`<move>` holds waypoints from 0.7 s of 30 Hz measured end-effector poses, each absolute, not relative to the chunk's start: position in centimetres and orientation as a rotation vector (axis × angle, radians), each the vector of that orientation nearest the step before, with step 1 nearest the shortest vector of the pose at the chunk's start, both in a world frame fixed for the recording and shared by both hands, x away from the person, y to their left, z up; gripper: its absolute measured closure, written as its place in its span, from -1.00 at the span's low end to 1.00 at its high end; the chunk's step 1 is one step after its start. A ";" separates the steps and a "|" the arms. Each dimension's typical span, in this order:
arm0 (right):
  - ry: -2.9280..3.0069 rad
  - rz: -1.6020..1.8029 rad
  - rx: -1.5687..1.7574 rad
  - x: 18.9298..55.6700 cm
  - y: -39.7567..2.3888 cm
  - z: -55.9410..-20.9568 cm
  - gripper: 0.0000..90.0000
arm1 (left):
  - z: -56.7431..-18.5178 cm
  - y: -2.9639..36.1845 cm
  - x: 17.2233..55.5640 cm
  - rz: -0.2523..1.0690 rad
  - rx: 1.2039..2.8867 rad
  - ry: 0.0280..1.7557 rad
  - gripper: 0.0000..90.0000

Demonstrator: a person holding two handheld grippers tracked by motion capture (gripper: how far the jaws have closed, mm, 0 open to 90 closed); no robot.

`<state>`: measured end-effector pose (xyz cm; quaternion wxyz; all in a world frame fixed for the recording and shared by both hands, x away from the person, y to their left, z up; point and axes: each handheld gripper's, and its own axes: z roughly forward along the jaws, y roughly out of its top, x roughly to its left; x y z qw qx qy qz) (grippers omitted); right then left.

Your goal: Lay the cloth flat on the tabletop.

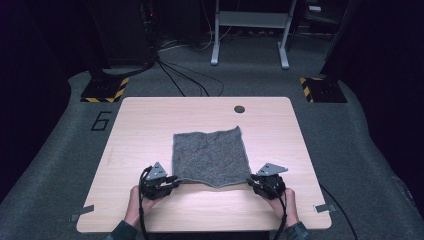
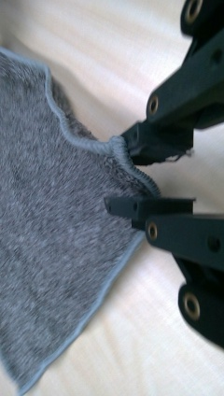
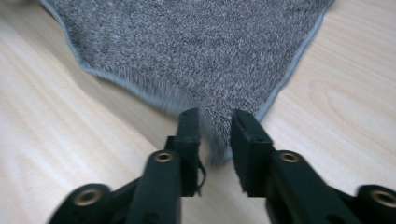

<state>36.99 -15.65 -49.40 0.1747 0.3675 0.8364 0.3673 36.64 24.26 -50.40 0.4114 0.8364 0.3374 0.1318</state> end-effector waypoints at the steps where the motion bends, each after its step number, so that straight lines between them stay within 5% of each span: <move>1: 2.372 1.054 1.046 36.9 -15.9 -49.3 0.44 | -50.3 24.6 36.3 0.339 2.097 0.869 0.38; 9: 2.313 1.137 1.120 37.5 -17.9 -47.9 -0.07 | -49.4 27.4 35.7 0.340 2.025 1.014 -0.34; 16: 2.310 1.095 1.159 40.6 -16.8 -47.8 -0.57 | -48.7 26.9 37.3 0.383 2.012 1.085 -0.55; 21: 2.331 0.971 1.200 43.0 -15.0 -49.3 -0.74 | -50.0 24.9 39.2 0.365 2.058 1.102 -0.66</move>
